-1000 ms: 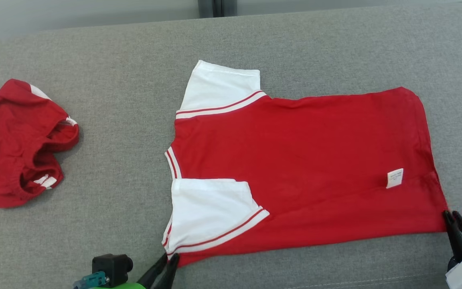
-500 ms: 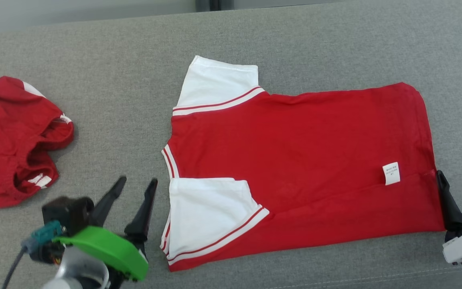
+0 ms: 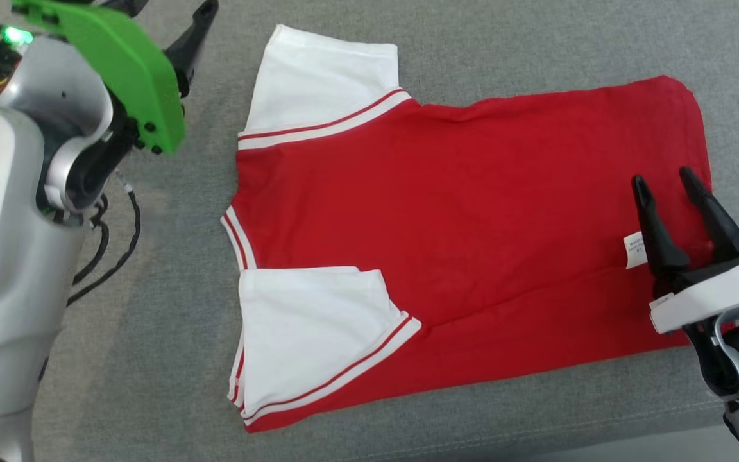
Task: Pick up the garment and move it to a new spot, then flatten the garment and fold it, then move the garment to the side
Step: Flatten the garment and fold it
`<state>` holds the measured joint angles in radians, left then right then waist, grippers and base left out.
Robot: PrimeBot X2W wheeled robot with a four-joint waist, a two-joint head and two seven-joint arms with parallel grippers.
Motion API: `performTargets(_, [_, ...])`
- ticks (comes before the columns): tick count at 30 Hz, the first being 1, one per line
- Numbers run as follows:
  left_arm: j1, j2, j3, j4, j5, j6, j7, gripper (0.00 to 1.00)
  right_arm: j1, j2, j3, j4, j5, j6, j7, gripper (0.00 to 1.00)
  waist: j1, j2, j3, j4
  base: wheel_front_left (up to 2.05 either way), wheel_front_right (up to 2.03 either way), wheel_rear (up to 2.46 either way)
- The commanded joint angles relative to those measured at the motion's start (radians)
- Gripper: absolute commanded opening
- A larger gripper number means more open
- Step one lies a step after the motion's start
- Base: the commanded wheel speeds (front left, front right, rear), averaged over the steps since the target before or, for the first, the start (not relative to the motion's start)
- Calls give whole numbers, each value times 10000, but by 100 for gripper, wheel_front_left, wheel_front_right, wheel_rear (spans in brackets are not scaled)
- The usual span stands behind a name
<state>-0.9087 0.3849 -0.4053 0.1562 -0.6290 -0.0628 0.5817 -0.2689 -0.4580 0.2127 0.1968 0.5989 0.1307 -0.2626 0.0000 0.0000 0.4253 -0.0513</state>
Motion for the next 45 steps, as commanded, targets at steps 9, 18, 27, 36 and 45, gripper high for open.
performTargets(9, [-2415, 43, -651, 2682, 165, -343, 1586, 100, -1122, 259, 271, -357, -105, 0, -29, 100, 0, 0, 1775, -1464, 0, 0, 0])
performTargets(18, [-2773, 281, -905, 3307, 90, -506, 1799, 100, -1137, 548, 176, -490, -155, 0, -29, 100, 0, 0, 2095, -1759, 0, 0, 0])
performTargets(27, [-2782, 490, -1137, 3611, 243, -539, 1829, 0, -1146, 605, 108, -508, -146, 0, -29, 100, 0, 0, 2157, -1884, 0, 0, 0])
performTargets(36, [-2751, 304, -1176, 3606, -98, -609, 1353, 0, -1451, 167, 75, -310, 495, 0, -29, 100, 0, 0, 1909, -1781, 0, 0, 0])
performTargets(45, [-2743, 126, -1603, 3340, -352, -670, 1033, 0, -3887, -599, -398, 1536, 169, 2, 2737, 100, 0, 0, 1553, -1339, 0, 0, 0])
